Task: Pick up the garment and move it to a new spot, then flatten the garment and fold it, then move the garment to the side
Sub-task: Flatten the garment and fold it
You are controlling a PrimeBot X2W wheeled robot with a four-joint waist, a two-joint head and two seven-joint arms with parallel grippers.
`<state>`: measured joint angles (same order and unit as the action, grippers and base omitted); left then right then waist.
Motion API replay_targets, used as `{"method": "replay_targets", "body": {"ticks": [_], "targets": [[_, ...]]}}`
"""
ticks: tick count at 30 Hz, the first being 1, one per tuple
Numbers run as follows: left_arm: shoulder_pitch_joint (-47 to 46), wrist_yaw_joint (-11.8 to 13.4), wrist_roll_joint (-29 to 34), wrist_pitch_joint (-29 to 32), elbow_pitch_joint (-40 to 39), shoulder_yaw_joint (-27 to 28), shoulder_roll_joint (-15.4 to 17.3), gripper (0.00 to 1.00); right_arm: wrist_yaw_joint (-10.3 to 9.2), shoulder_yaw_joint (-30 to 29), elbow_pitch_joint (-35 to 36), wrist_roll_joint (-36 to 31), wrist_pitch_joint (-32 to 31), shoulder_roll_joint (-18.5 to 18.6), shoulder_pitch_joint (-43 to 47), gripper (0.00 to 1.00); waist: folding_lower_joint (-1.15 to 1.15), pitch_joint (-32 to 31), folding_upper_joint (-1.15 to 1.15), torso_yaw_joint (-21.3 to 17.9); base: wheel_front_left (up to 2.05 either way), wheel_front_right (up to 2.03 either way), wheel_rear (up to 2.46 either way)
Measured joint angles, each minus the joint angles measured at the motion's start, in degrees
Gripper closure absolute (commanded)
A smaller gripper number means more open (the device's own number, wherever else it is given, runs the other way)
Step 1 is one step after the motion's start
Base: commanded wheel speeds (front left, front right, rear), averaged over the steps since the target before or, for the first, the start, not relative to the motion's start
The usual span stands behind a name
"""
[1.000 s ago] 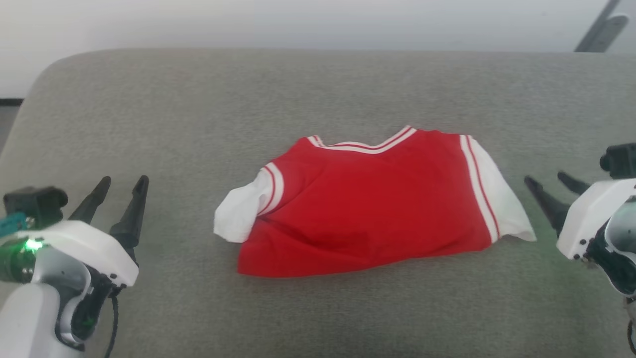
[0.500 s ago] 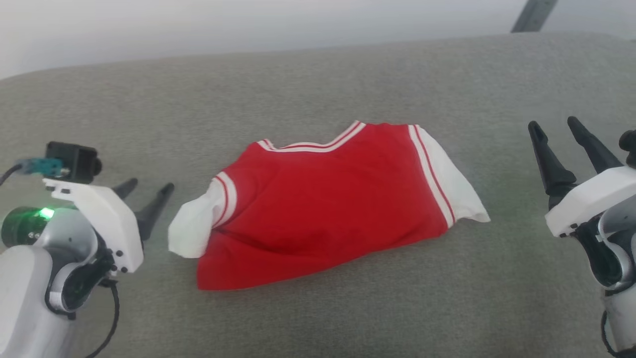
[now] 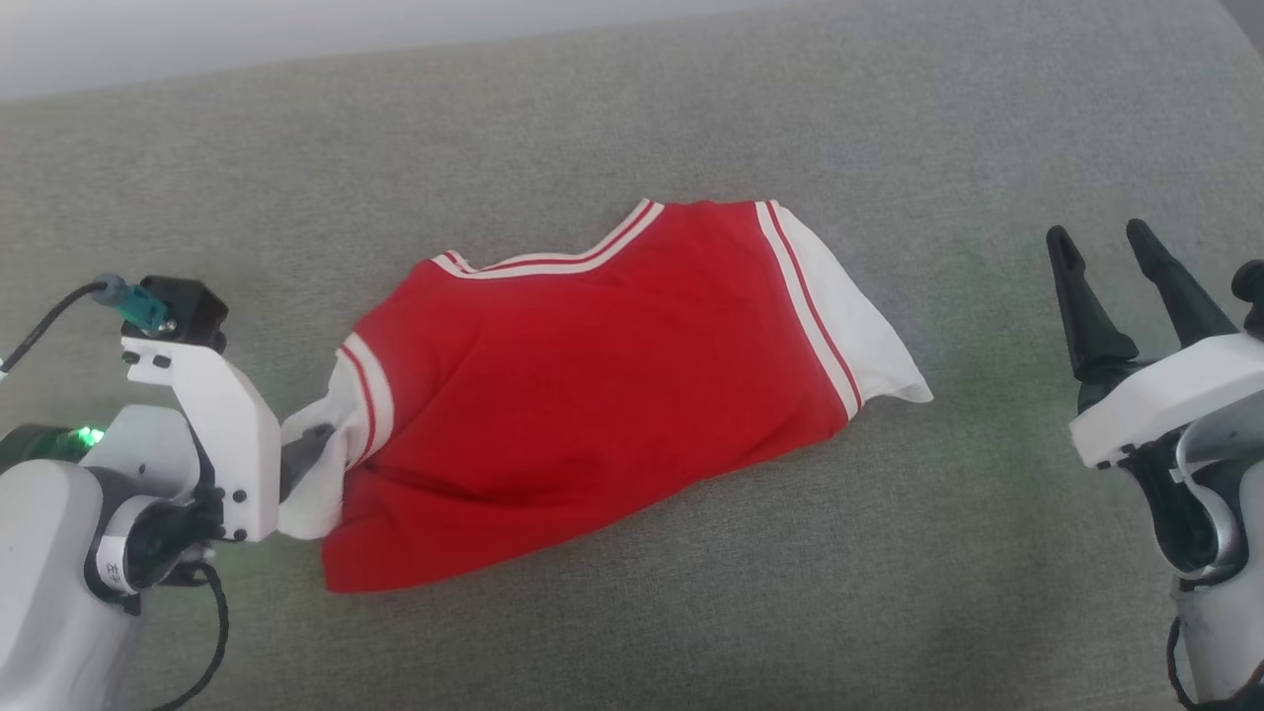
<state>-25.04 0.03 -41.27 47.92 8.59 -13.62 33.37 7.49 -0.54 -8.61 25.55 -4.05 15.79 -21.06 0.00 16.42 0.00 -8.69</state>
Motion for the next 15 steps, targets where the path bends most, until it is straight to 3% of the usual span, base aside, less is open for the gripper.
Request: {"method": "replay_targets", "body": {"ticks": [7, 8, 9, 15], "targets": [[-1.4, 0.8, 1.3, 2.5, 3.9, -1.6, 0.4, 0.00, 0.00, 0.0, -0.6, -0.1, 0.0, -0.6, -0.1, 0.00, 0.00, 1.9, 0.00, -1.0, 0.00, 0.00, 0.00], [-1.7, 0.7, 1.4, 2.8, 4.5, -1.8, 0.4, 0.23, 0.00, 0.0, -0.7, -0.1, 0.0, -0.6, -0.2, 0.00, 0.00, 2.1, 0.00, -1.0, 0.00, 0.00, 0.00], [-2.2, 0.3, 1.4, 3.2, 5.0, -2.2, 0.4, 1.00, 0.00, -0.1, -0.7, -0.1, 0.0, -0.6, -0.3, 0.00, 0.00, 2.2, 0.00, -1.0, 0.00, 0.00, 0.00], [-3.6, -1.3, 1.1, 2.1, 7.2, -1.9, 1.1, 1.00, 0.00, -0.7, -1.2, -0.9, 0.1, -0.6, -0.4, 0.00, 0.00, 2.7, 0.00, -0.8, 0.00, 0.00, 0.00]]}}
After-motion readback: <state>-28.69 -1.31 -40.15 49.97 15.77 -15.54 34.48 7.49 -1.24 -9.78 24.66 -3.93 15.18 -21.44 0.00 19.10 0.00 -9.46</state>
